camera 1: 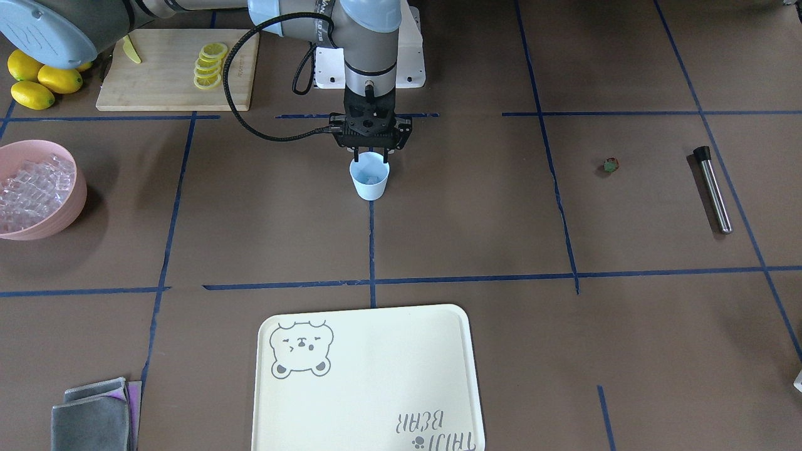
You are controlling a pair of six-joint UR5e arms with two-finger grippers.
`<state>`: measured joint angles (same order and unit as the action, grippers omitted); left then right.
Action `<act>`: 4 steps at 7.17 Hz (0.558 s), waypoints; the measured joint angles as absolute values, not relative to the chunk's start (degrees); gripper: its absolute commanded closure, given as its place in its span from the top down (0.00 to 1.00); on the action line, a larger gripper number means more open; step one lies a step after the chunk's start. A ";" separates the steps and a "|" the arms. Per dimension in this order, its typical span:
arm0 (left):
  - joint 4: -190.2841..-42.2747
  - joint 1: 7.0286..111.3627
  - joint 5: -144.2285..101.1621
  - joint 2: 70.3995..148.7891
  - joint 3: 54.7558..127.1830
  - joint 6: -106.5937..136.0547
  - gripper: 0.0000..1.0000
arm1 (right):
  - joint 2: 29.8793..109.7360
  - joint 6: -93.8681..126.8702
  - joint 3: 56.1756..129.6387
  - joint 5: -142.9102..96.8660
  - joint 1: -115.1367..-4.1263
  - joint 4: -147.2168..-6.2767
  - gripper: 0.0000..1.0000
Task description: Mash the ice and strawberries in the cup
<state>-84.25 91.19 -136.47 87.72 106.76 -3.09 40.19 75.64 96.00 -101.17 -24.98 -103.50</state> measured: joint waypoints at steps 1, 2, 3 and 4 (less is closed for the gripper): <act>-84.48 90.50 -136.46 87.71 107.15 -3.22 1.00 | 40.20 75.63 96.67 -101.16 -25.39 -103.59 0.99; -85.46 89.24 -136.46 87.67 107.63 -3.14 1.00 | 40.64 75.46 98.21 -101.37 -26.59 -103.92 0.99; -87.27 87.93 -136.47 87.47 108.00 -1.82 1.00 | 42.07 74.87 100.74 -101.75 -28.51 -104.52 0.99; -90.73 86.14 -136.47 86.39 108.51 2.31 0.99 | 44.75 73.12 104.06 -102.39 -30.78 -105.04 0.99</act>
<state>-90.73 86.14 -136.47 86.39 108.51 2.31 44.75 73.12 104.06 -102.39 -30.78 -105.04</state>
